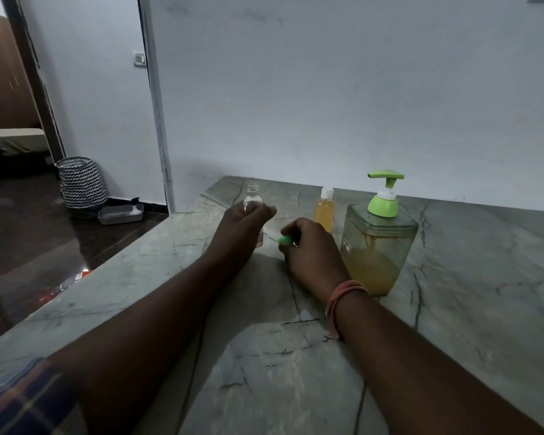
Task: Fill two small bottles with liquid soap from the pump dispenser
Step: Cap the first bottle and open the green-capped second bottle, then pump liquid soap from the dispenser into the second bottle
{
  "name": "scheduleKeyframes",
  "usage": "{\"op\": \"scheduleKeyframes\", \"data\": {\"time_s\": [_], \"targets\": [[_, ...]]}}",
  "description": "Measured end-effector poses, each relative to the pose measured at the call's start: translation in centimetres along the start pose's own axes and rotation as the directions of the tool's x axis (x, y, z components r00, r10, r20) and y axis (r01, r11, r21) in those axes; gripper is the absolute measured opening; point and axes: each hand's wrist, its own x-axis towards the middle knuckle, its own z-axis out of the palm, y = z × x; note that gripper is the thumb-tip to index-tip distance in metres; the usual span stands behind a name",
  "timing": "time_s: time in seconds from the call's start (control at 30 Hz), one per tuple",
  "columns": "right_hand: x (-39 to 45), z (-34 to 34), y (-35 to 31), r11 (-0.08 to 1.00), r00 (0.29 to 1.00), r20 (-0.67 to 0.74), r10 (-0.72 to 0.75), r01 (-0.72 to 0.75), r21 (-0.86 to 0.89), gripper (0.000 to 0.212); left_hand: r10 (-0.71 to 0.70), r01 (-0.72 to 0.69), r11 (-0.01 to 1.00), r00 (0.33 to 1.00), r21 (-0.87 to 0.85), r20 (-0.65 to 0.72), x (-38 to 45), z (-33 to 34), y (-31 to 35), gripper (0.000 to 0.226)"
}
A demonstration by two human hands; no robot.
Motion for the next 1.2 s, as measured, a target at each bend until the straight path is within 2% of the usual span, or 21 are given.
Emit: {"op": "scheduleKeyframes", "data": {"time_s": [0.13, 0.23, 0.3, 0.4, 0.47, 0.6, 0.67, 0.77, 0.83, 0.93, 1.0, 1.1, 1.2], "targets": [[-0.4, 0.1, 0.2, 0.997, 0.999, -0.044, 0.022, -0.025, -0.068, 0.019, -0.002, 0.002, 1.0, 1.0, -0.024, -0.008, 0.1, 0.0, 0.3, 0.017], [-0.8, -0.2, -0.2, 0.998, 0.999, -0.043, -0.015, 0.013, -0.062, 0.026, -0.006, 0.006, 1.0, 1.0, -0.024, 0.021, 0.0, 0.2, 0.7, 0.016], [-0.9, -0.9, -1.1, 0.994, 0.992, -0.099, -0.08, 0.073, -0.076, 0.024, -0.003, 0.005, 0.999, 0.999, -0.046, 0.036, -0.2, 0.4, 0.9, 0.02], [-0.5, -3.2, -3.4, 0.967, 0.928, -0.279, -0.247, 0.217, -0.134, 0.007, -0.016, 0.022, 0.99, 0.999, -0.143, 0.047, -0.4, 0.6, 1.1, 0.028], [-0.2, -5.4, -5.2, 0.943, 0.865, -0.376, -0.331, 0.309, -0.121, 0.008, -0.03, 0.044, 0.986, 0.995, -0.163, 0.091, -0.5, 0.7, 1.1, 0.035], [0.3, -10.1, -7.8, 0.894, 0.786, -0.444, -0.431, 0.439, -0.09, 0.007, -0.009, 0.032, 0.993, 0.982, -0.117, 0.191, -0.8, 1.0, 0.7, 0.038], [1.0, -11.8, -7.9, 0.914, 0.778, -0.495, -0.387, 0.393, -0.098, 0.011, 0.027, -0.001, 0.992, 0.979, -0.128, 0.204, -1.0, 1.0, 0.7, 0.035], [2.6, -13.7, -6.5, 0.985, 0.823, -0.546, -0.157, 0.094, -0.142, 0.036, 0.112, -0.093, 0.992, 0.963, -0.087, 0.243, -1.4, 0.9, 0.9, 0.047], [3.5, -14.6, -5.1, 0.979, 0.889, -0.449, 0.087, -0.161, -0.129, 0.044, 0.169, -0.165, 0.986, 0.943, -0.038, 0.285, -1.9, 1.0, 1.0, 0.052], [3.3, -15.0, -4.0, 0.928, 0.927, -0.101, 0.361, -0.346, 0.138, 0.04, 0.192, -0.217, 0.975, 0.923, 0.039, 0.333, -2.7, 1.3, 1.4, 0.052], [2.4, -14.7, -4.0, 0.904, 0.922, 0.032, 0.385, -0.384, 0.19, 0.034, 0.181, -0.204, 0.979, 0.921, 0.029, 0.345, -3.2, 1.5, 1.7, 0.054], [2.6, -13.9, -4.6, 0.937, 0.944, 0.062, 0.325, -0.33, 0.115, 0.032, 0.182, -0.197, 0.98, 0.914, 0.003, 0.363, -3.5, 1.5, 2.0, 0.049], [2.8, -13.1, -5.6, 0.913, 0.915, 0.12, 0.385, -0.397, 0.099, 0.033, 0.214, -0.224, 0.974, 0.912, -0.013, 0.349, -3.7, 1.5, 2.6, 0.046]]}}
